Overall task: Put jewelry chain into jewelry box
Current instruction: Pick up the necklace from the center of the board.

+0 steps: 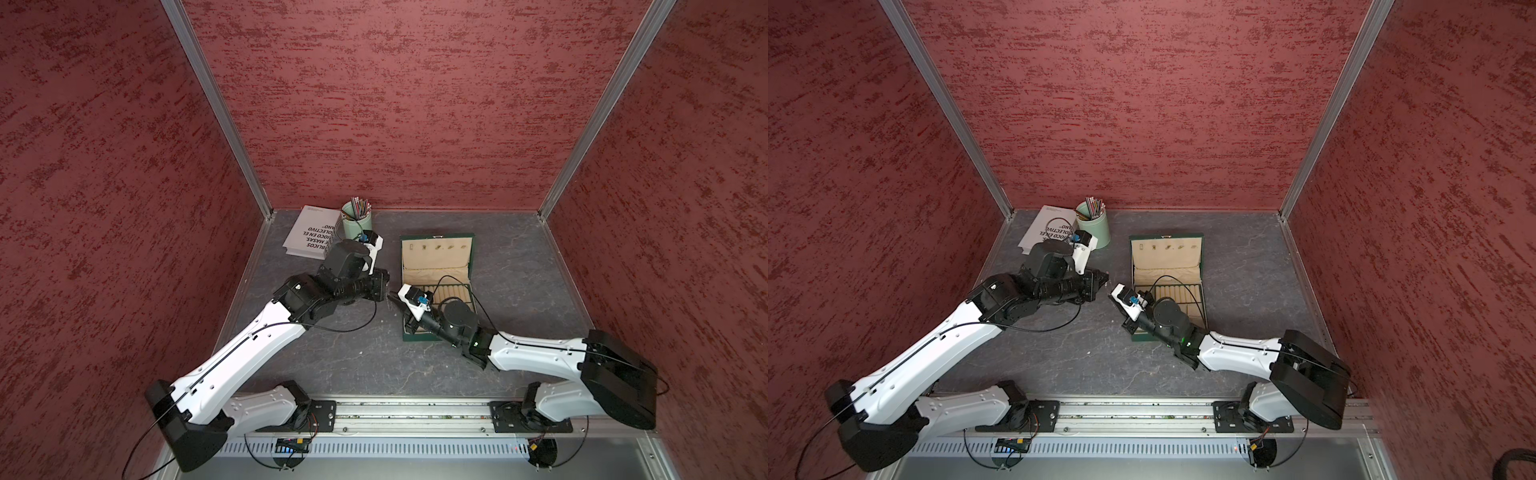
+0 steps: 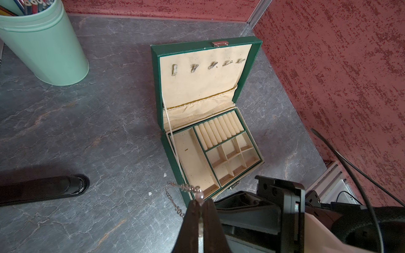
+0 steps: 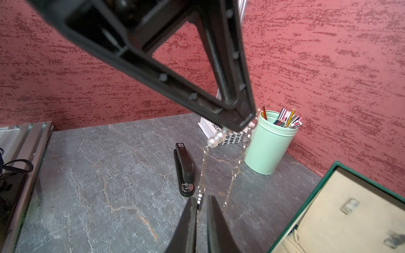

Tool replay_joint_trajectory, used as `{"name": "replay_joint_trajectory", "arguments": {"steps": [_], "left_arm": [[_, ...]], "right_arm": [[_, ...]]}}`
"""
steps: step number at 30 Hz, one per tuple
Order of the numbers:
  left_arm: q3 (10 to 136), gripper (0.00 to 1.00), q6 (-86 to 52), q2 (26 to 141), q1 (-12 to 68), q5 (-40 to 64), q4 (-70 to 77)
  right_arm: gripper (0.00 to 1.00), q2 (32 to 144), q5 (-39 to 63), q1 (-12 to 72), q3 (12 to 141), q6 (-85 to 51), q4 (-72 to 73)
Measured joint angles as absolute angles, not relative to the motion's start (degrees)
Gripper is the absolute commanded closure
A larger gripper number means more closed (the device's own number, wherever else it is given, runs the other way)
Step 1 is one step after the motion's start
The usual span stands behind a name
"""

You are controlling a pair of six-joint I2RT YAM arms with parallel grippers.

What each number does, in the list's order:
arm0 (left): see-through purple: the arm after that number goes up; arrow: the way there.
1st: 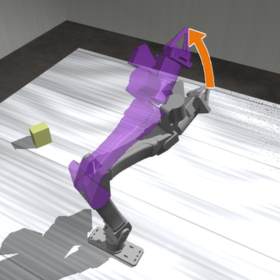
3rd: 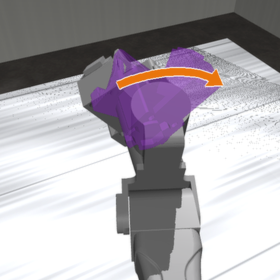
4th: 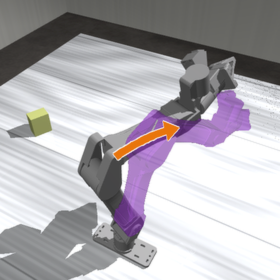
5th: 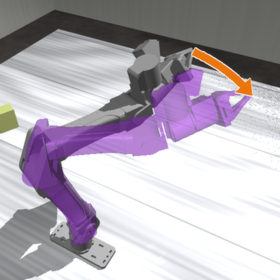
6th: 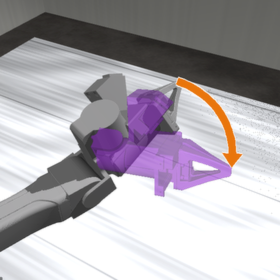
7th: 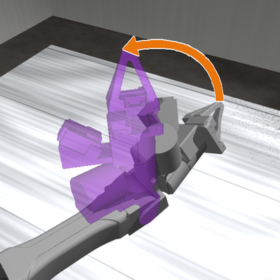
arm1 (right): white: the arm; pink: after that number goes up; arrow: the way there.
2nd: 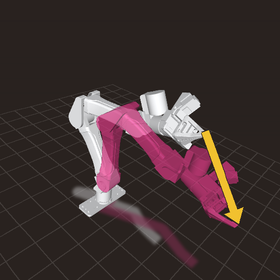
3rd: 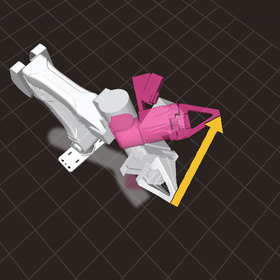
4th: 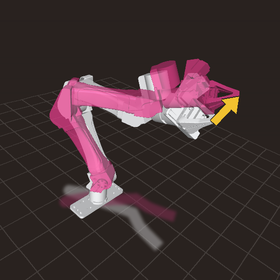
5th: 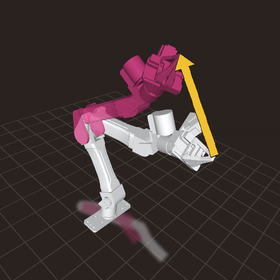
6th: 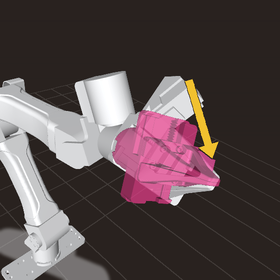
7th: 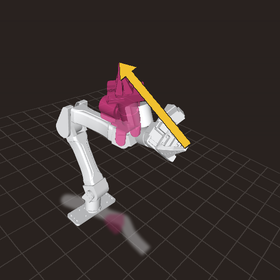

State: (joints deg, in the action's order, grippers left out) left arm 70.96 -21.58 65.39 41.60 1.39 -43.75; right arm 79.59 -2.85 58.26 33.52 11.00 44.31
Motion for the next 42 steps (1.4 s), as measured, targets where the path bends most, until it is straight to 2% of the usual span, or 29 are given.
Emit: {"name": "replay_joint_trajectory", "arguments": {"steps": [5,30,31,34,37,39,42], "left_arm": [[70.96,1.0,-21.58,65.39,41.87,1.39,-43.75],[70.96,1.0,-21.61,65.36,42.44,1.15,-43.72],[70.96,0.95,-21.61,65.36,42.46,1.15,-43.72],[70.96,0.71,-22.13,65.34,42.46,1.08,-43.72],[70.96,0.4,-22.24,65.34,42.46,1.08,-43.68],[70.96,0.28,-22.46,65.34,42.5,1.13,-43.66],[70.96,0.18,-22.52,65.34,42.61,1.21,-43.48]], "right_arm": [[1.0,79.59,-2.76,58.3,33.52,11.0,44.27],[1.0,76.47,-2.76,58.33,33.15,9.63,41.82],[1.0,76.2,-2.85,58.33,33.12,9.45,41.43],[1.0,74.43,-3.14,58.35,32.69,9.26,40.1],[1.0,71.4,-3.49,58.37,32.12,8.95,37.93],[1.0,69.28,-3.9,58.37,32.08,8.78,36.34],[1.0,66.48,-4.67,58.37,32.08,8.56,33.82]]}}
